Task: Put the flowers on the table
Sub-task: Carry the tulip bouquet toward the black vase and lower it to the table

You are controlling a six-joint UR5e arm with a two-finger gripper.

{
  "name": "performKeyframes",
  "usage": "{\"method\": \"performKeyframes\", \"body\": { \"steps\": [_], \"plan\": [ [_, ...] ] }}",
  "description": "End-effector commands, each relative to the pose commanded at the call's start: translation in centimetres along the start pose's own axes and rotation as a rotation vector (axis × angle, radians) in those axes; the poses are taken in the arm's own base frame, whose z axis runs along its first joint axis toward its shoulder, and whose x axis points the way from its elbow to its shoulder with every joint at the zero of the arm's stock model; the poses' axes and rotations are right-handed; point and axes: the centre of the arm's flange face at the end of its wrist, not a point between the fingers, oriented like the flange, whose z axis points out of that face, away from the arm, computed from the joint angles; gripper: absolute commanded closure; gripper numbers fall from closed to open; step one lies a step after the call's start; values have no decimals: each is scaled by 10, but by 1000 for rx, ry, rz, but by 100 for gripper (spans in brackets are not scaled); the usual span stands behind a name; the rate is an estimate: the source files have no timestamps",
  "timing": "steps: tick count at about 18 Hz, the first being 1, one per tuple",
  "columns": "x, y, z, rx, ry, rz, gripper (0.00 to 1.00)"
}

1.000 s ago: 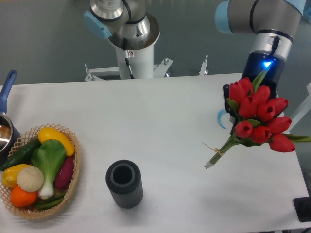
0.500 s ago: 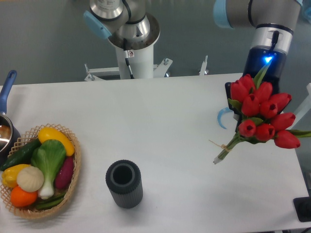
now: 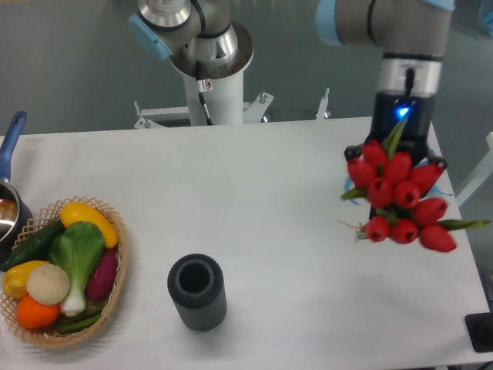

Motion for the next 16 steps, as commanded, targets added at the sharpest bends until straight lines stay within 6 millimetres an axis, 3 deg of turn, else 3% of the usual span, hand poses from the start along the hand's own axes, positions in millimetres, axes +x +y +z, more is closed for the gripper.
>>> {"method": "performKeyframes", "body": {
  "steps": [4,10,16],
  "plan": [
    [22,-9,38,-152,-9,74,63],
    [32,19,88,-434,26,256,63],
    [48,30,144,-621,32,326,63]
  ]
}}
